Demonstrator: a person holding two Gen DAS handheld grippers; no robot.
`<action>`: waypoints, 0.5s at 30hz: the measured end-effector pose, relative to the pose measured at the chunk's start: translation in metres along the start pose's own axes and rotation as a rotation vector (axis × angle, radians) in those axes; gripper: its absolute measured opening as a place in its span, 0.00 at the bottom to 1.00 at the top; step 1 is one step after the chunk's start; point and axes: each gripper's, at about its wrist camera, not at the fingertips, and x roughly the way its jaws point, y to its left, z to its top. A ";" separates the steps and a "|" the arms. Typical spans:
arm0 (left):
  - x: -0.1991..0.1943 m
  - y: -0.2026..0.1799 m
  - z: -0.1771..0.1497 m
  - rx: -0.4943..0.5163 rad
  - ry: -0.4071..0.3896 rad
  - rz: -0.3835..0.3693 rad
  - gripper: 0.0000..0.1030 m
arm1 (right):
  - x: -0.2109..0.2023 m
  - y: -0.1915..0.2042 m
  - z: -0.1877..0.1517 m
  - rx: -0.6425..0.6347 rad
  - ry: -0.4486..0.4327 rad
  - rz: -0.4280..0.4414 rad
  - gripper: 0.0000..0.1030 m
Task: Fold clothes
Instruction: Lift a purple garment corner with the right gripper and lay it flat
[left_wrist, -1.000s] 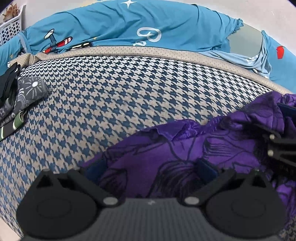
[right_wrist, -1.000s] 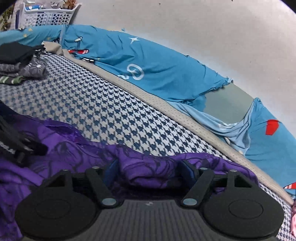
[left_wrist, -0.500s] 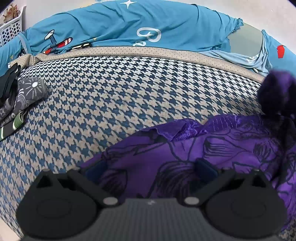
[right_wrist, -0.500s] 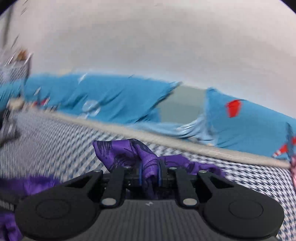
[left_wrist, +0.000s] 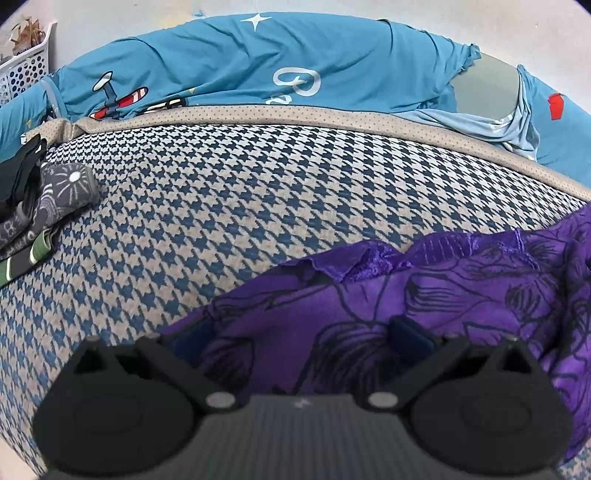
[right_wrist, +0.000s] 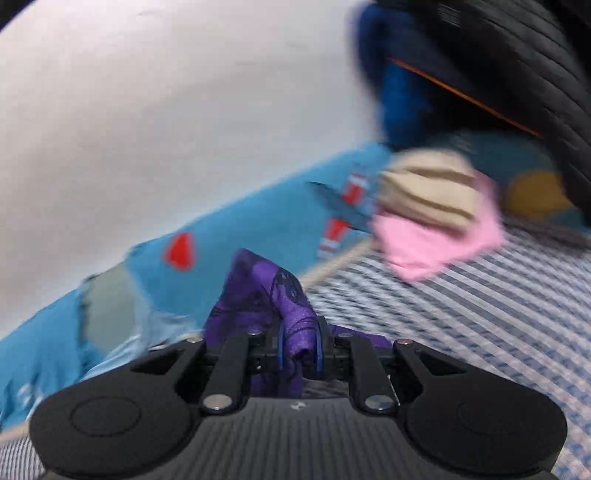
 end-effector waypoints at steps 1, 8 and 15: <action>0.000 0.000 0.000 0.000 -0.003 0.001 1.00 | 0.000 -0.007 0.000 0.016 0.008 -0.023 0.16; -0.004 -0.001 -0.004 0.007 -0.016 0.008 1.00 | -0.023 -0.022 0.001 -0.040 -0.036 -0.109 0.36; -0.010 0.000 -0.008 0.014 -0.027 0.018 1.00 | -0.040 -0.028 -0.009 -0.102 0.001 -0.074 0.45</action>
